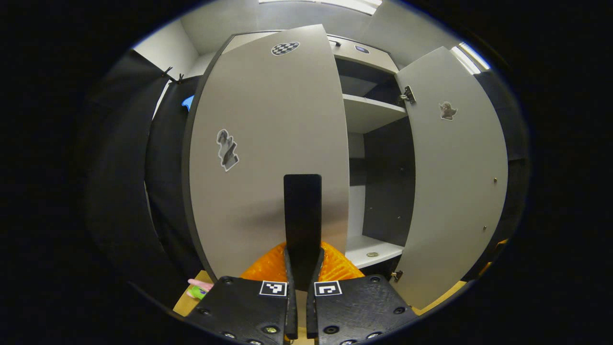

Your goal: Open the right door of the double-door shoe cabinet with the right hand, and open the left door with the left hand.

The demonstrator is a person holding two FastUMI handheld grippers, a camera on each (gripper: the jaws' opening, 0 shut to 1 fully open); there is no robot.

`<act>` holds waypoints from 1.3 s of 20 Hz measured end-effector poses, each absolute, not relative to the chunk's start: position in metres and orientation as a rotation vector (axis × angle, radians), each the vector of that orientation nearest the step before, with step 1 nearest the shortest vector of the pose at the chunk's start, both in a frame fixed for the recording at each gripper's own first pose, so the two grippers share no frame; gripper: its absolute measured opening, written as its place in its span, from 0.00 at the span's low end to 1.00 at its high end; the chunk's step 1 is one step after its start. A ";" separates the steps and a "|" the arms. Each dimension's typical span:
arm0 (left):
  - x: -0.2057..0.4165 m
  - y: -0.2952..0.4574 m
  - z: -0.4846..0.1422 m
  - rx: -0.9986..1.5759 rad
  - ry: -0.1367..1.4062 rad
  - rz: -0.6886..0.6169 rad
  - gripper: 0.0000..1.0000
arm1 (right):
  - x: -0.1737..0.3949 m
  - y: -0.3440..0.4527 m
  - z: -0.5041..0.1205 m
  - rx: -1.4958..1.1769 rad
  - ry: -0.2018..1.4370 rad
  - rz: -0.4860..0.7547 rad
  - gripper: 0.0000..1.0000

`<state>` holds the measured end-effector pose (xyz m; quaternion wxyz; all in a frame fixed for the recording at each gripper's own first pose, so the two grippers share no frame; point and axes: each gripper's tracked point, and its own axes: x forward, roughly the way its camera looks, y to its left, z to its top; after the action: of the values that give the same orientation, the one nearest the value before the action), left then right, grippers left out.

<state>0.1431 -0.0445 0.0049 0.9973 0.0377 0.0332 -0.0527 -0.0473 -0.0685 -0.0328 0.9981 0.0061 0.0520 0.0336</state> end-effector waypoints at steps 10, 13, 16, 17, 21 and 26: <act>0.084 0.021 0.015 0.129 0.032 0.013 0.05 | -0.039 -0.046 -0.035 0.016 0.109 0.123 0.84; 0.075 0.042 0.018 0.117 0.040 0.047 0.05 | -0.038 -0.039 -0.035 0.009 0.110 0.146 0.84; 0.069 0.060 0.020 0.140 0.026 0.072 0.05 | -0.037 -0.028 -0.035 -0.002 0.112 0.162 0.84; 0.066 0.066 0.020 0.149 0.023 0.086 0.05 | -0.038 -0.025 -0.036 -0.006 0.116 0.167 0.84; 0.075 0.092 0.021 0.133 0.003 0.122 0.03 | -0.035 -0.014 -0.035 -0.020 0.121 0.186 0.84; 0.063 0.125 0.024 0.042 -0.008 0.109 0.00 | -0.035 -0.001 -0.038 -0.039 0.130 0.205 0.84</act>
<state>0.0630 0.1251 0.0244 0.9983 0.0212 -0.0038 0.0543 -0.0349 -0.0013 -0.0385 0.9924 -0.0197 0.0649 0.1023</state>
